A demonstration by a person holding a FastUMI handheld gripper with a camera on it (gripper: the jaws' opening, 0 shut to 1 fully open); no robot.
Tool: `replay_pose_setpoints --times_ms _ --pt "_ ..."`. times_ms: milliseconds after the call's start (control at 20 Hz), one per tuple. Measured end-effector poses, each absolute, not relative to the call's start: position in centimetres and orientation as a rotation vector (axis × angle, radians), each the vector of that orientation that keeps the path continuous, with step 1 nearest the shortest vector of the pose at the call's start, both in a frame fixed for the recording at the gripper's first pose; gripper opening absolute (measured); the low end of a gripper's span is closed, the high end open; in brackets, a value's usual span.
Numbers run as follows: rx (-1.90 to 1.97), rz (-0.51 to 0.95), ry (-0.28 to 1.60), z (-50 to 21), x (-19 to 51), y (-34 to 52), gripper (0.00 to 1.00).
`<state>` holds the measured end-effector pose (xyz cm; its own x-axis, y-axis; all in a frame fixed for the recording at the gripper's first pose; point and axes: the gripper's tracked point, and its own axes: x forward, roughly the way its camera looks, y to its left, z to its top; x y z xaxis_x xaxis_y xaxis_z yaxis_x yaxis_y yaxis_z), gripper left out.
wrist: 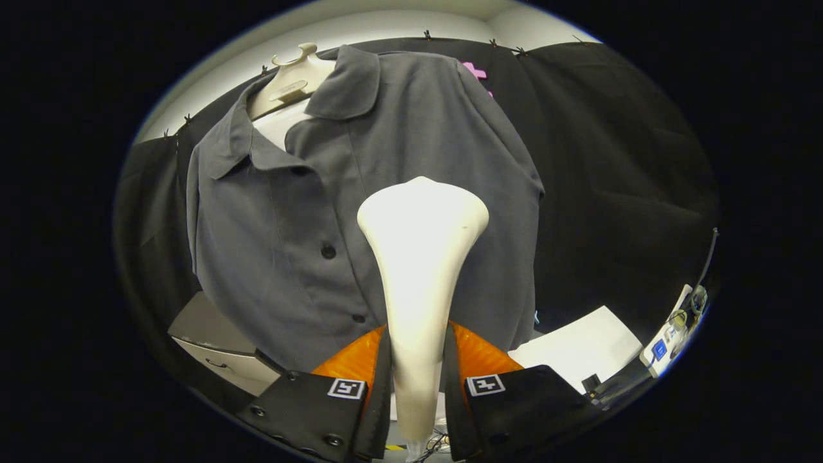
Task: Iron the clothes twice with a garment steamer, once on the left side and once on the right side.
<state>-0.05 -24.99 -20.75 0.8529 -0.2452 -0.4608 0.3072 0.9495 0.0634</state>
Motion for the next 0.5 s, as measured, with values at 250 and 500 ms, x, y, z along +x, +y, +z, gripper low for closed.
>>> replay_pose_setpoints --times_ms 250,500 --pt "0.166 -0.304 0.532 -25.1 -1.7 -25.7 0.44" --pt "0.196 -0.312 0.606 -29.6 -3.6 -26.3 0.44"
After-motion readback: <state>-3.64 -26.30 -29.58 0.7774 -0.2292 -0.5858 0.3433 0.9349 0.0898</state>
